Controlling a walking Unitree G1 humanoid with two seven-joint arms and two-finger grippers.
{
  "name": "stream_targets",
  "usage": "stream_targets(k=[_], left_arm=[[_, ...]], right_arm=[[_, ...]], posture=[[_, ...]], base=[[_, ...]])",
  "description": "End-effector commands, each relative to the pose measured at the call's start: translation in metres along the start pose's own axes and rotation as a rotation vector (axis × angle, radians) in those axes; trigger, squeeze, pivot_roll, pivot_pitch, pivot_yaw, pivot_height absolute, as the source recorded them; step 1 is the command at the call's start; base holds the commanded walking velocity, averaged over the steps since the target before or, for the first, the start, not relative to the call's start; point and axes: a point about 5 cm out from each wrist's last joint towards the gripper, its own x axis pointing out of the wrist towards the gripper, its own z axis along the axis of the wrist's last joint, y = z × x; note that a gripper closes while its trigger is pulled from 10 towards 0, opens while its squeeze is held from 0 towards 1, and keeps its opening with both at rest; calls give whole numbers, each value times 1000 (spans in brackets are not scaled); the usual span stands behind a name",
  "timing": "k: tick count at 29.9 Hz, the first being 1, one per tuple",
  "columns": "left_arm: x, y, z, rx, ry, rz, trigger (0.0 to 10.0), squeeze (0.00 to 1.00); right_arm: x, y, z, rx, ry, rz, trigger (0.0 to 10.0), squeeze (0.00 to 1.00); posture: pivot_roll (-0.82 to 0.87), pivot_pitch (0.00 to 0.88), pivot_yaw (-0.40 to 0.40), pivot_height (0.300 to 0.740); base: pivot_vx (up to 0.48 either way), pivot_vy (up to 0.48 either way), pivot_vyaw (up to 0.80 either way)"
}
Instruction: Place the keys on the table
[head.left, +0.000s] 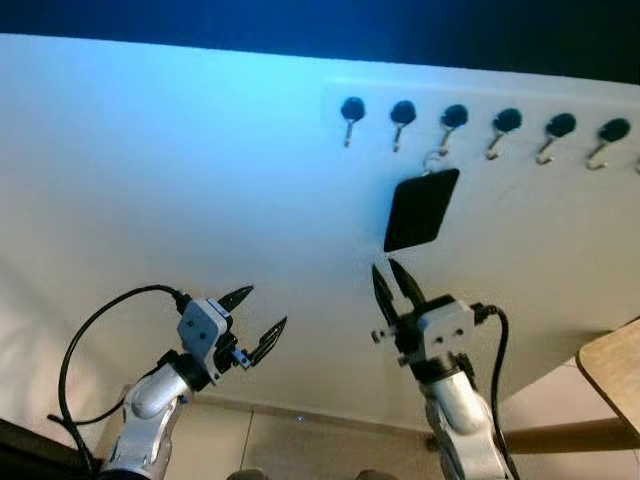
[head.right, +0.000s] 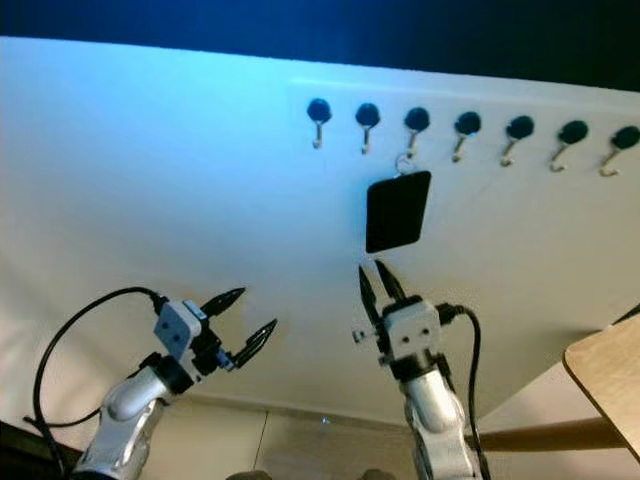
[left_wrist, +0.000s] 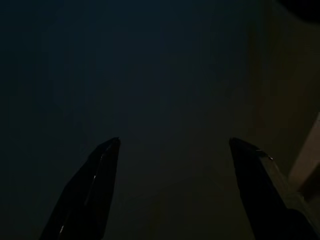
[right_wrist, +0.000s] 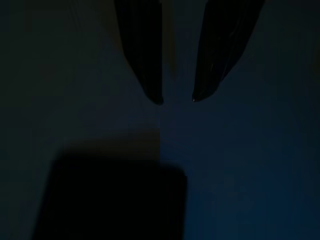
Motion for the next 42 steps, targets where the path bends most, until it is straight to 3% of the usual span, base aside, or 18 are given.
stream_targets(k=[1, 9, 11, 12, 13, 14, 15, 16, 26, 27, 28, 29, 30, 31, 32, 33, 36, 42], left_arm=[[-2, -1, 3, 7, 4, -26, 10000, 0], [7, 2, 47, -12, -139, -12, 10000, 0], [14, 4, 65, -15, -210, 2, 10000, 0], [14, 4, 65, -15, -210, 2, 10000, 0], [17, 4, 71, -15, -231, -1, 10000, 0], [17, 4, 71, -15, -231, -1, 10000, 0], [20, 3, 76, -14, -250, -5, 10000, 0], [23, 2, 81, -16, -270, -10, 10000, 0], [27, -4, 94, -31, -288, -12, 10000, 0], [28, -4, 95, -34, -290, -10, 10000, 0], [28, -4, 95, -34, -290, -10, 10000, 0], [29, -4, 96, -34, -291, -12, 10000, 0], [29, -4, 96, -34, -292, -13, 10000, 0], [30, -5, 97, -32, -293, -16, 10000, 0], [30, -5, 97, -32, -293, -16, 10000, 0], [30, -5, 97, -31, -294, -15, 10000, 0], [30, -4, 99, -32, -295, -10, 10000, 0], [32, -4, 103, -31, -303, -10, 10000, 0]], right_arm=[[1, -2, 8, -3, -28, -15, 10000, 0], [-3, -15, 51, 14, -152, -113, 10000, 0], [0, -19, 63, 25, -184, -132, 10000, 75], [0, -19, 63, 25, -184, -132, 10000, 75], [2, -20, 66, 27, -196, -136, 10000, 173], [2, -20, 66, 27, -196, -136, 10000, 173], [5, -21, 70, 31, -212, -140, 10000, 667], [7, -22, 73, 32, -226, -141, 10000, 1000], [15, -25, 89, -17, -268, -182, 10000, 1000], [19, -22, 90, -37, -277, -161, 10000, 647], [19, -22, 90, -37, -277, -161, 10000, 647], [21, -19, 90, -50, -280, -142, 10000, 310], [23, -18, 90, -58, -281, -130, 10000, 310], [28, -13, 89, -121, -263, -101, 10000, 43], [28, -13, 89, -121, -263, -101, 10000, 43], [31, -11, 90, -183, -258, -79, 10000, 0], [35, -8, 92, -268, -259, -65, 10000, 0], [42, -6, 95, -349, -256, -52, 10000, 0]], posture=[[38, 87, -18, 740], [28, 95, -8, 740], [27, 95, -7, 740], [27, 95, -7, 740], [25, 97, -5, 740], [25, 97, -5, 740], [25, 97, -5, 740], [24, 95, -5, 740], [27, 87, -8, 740], [27, 87, -8, 740], [27, 87, -8, 740], [27, 87, -8, 740], [27, 87, -8, 740], [29, 79, -8, 740], [29, 79, -8, 740], [29, 79, -8, 740], [29, 80, -9, 740], [30, 83, -13, 740]], base=[[0, 0, 0], [0, 0, 0], [0, 0, 0], [0, 0, 0], [0, 0, 0], [0, 0, 0], [0, 0, 0], [0, 0, 0], [0, 0, 0], [0, 0, 0], [0, 0, 0], [0, 0, 0], [0, 0, 0], [0, 0, 0], [0, 0, 0], [0, 0, 0], [0, 0, 0], [0, 0, 0]])
